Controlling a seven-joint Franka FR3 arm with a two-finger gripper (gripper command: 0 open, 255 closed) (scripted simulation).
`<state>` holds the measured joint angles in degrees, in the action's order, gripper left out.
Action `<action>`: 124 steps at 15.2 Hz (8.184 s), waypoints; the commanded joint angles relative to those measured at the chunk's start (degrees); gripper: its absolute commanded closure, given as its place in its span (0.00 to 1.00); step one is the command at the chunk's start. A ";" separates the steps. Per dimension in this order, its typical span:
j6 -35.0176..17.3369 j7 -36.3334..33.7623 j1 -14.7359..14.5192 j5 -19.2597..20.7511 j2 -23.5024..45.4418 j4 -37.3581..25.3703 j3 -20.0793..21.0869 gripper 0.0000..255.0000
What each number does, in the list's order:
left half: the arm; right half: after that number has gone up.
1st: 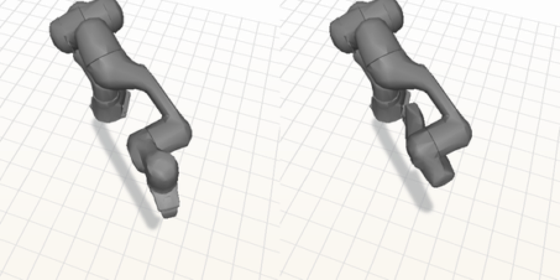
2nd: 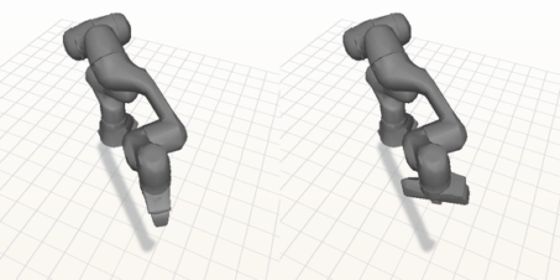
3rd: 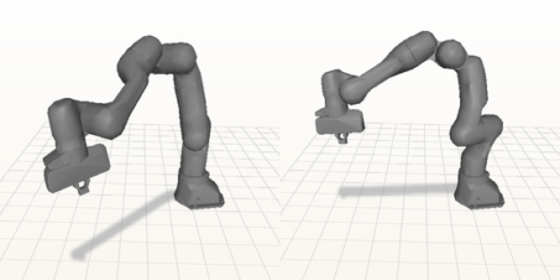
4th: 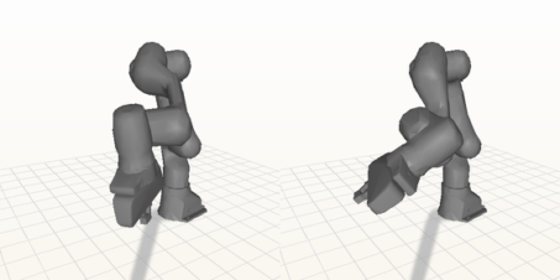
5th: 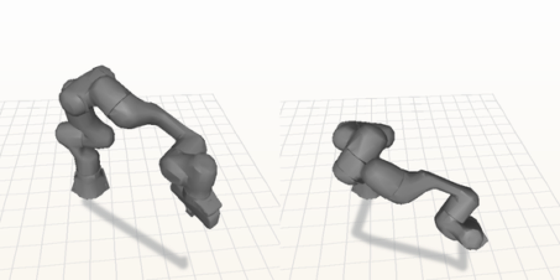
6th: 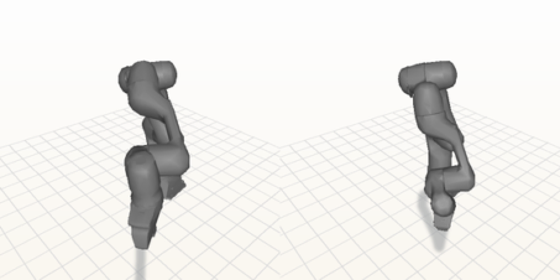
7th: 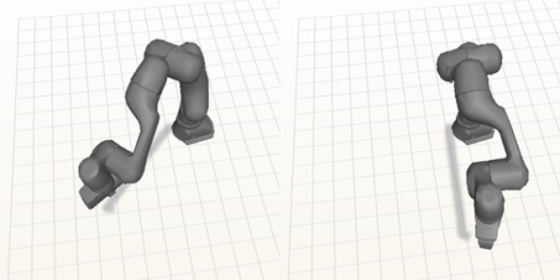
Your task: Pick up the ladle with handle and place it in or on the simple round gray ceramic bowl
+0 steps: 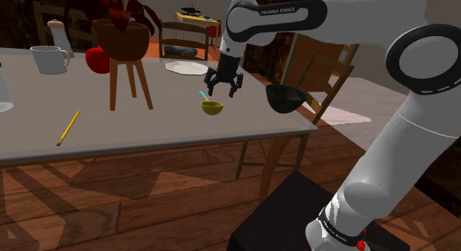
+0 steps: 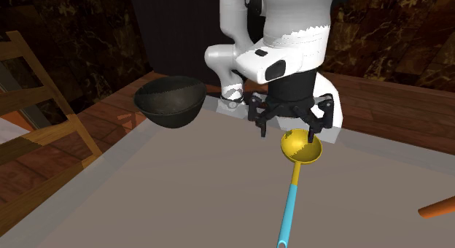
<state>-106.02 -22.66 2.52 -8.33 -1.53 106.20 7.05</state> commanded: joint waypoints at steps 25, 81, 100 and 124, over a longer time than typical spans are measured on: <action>-4.85 -5.29 -0.50 -2.13 11.47 -6.20 0.21 1.00; 21.80 13.18 11.03 -1.41 -11.49 -5.98 -11.37 1.00; 16.12 24.12 15.30 1.92 -18.14 7.95 -17.67 1.00; 20.34 24.67 15.51 1.93 -16.53 2.25 -18.41 0.00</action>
<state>-85.88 2.02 18.03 -6.39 -18.12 108.68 -11.35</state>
